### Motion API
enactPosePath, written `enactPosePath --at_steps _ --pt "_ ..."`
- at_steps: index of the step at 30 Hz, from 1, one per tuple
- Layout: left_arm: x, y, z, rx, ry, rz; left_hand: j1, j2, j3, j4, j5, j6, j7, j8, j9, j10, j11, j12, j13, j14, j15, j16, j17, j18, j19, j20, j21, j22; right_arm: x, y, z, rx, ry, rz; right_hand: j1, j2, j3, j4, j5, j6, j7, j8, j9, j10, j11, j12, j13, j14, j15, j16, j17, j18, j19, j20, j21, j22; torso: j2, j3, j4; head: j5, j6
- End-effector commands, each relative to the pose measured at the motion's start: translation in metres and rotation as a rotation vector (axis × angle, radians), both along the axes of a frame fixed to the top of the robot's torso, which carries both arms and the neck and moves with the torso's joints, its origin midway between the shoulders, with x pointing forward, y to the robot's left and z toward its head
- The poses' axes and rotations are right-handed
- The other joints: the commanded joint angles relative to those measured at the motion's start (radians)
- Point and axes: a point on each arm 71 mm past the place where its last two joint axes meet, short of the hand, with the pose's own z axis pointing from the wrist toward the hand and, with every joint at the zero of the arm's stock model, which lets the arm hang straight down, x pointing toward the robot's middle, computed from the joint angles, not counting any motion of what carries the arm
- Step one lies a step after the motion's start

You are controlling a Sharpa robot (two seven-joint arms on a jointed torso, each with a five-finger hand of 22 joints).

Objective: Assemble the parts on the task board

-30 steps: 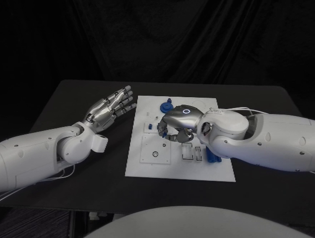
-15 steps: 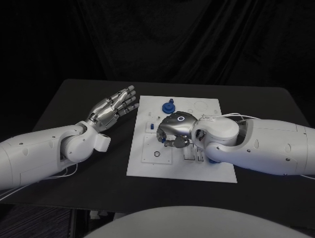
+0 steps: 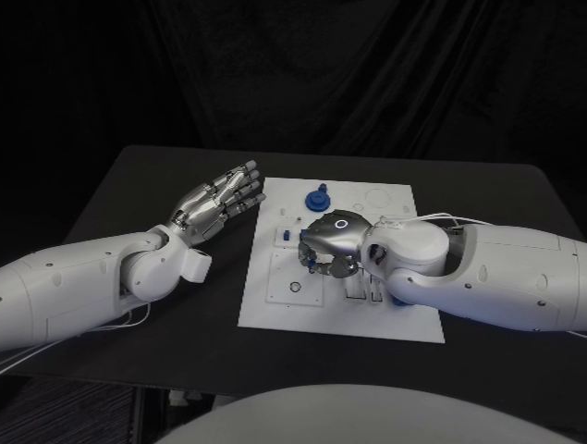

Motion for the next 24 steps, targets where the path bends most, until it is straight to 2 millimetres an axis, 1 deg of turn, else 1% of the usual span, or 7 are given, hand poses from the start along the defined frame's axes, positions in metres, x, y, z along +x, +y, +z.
enactPosePath --at_steps 1,3,7,16,22,24 --pt "-0.0004 0.0016 0.0095 -0.097 -0.105 0.03 0.009 0.001 0.0 -0.007 0.005 -0.005 0.001 -0.002 -0.001 -0.001 0.005 0.001 0.001 -0.003 0.006 0.005 0.001 0.017 -0.001 0.002 0.004 -0.002 0.0 -0.0007 -0.0021 -0.027 -0.006 -0.01 0.0 0.0 -0.001 -0.007 -0.005 -0.007 -0.003 -0.005 0.001 0.001 0.002 -0.003 -0.001 0.005 0.001 -0.003 -0.001 0.0 0.004 0.0 0.0 0.139 -0.001 -0.0005 -0.0009 0.005 0.0" --pt "-0.0006 0.0018 0.0093 -0.097 -0.104 0.03 0.009 0.001 0.0 -0.007 0.005 -0.005 0.001 -0.002 -0.001 -0.001 0.005 0.001 0.001 -0.003 0.006 0.005 0.001 0.017 -0.001 0.002 0.004 -0.002 -0.0002 -0.0008 -0.0022 -0.028 -0.005 -0.01 0.0 -0.001 0.0 -0.008 -0.005 -0.007 -0.003 -0.006 0.001 0.0 0.002 -0.003 -0.002 0.005 0.001 -0.004 -0.002 0.001 0.004 0.0 -0.001 0.138 -0.001 -0.0004 0.0007 0.005 0.0" --pt "-0.0007 0.0018 0.0091 -0.096 -0.103 0.03 0.011 0.001 0.001 -0.009 0.008 -0.004 0.002 -0.001 -0.001 -0.001 0.005 0.001 0.001 -0.003 0.006 0.005 0.001 0.016 -0.001 0.003 0.004 -0.002 -0.0003 -0.0009 -0.0026 -0.033 -0.002 -0.01 0.0 -0.001 0.0 -0.008 -0.005 -0.007 -0.003 -0.006 0.001 0.0 0.002 -0.003 -0.002 0.005 0.001 -0.004 -0.002 0.001 0.004 0.0 -0.001 0.138 -0.001 -0.0001 0.0016 0.005 0.0" --pt "-0.0007 0.0014 0.0088 -0.095 -0.101 0.029 0.014 0.001 0.002 -0.012 0.012 -0.004 0.004 -0.001 -0.001 -0.001 0.004 0.001 0.001 -0.003 0.007 0.005 0.001 0.016 -0.001 0.003 0.004 -0.003 -0.0001 -0.0003 -0.0036 -0.043 0.003 -0.008 0.001 -0.001 0.0 -0.009 -0.006 -0.008 -0.003 -0.007 0.001 0.0 0.002 -0.004 -0.002 0.004 0.001 -0.005 -0.003 0.001 0.003 0.0 -0.001 0.138 0.0 0.0 -0.0012 0.009 0.0" --pt "-0.0006 0.0016 0.0086 -0.094 -0.1 0.029 0.017 0.002 0.004 -0.015 0.016 -0.003 0.006 -0.001 -0.001 -0.002 0.004 0.0 0.001 -0.003 0.007 0.005 0.001 0.016 -0.001 0.003 0.004 -0.003 0.0003 0.001 -0.005 -0.046 0.006 -0.006 0.001 -0.001 0.0 -0.009 -0.006 -0.008 -0.003 -0.007 0.001 0.0 0.002 -0.004 -0.002 0.004 0.001 -0.005 -0.003 0.001 0.003 0.0 -0.001 0.138 0.0 0.0001 -0.0014 0.008 0.0" --pt "-0.0006 0.0016 0.0086 -0.093 -0.1 0.029 0.019 0.002 0.004 -0.016 0.018 -0.003 0.008 -0.001 -0.001 -0.002 0.003 0.0 0.0 -0.003 0.007 0.005 0.001 0.016 -0.002 0.003 0.004 -0.003 0.0001 0.0012 -0.0057 -0.047 0.008 -0.006 0.001 -0.001 0.0 -0.009 -0.006 -0.008 -0.003 -0.007 0.001 0.0 0.002 -0.004 -0.002 0.004 0.001 -0.005 -0.003 0.001 0.003 0.0 -0.001 0.138 0.0 0.0001 -0.0003 0.008 0.0"
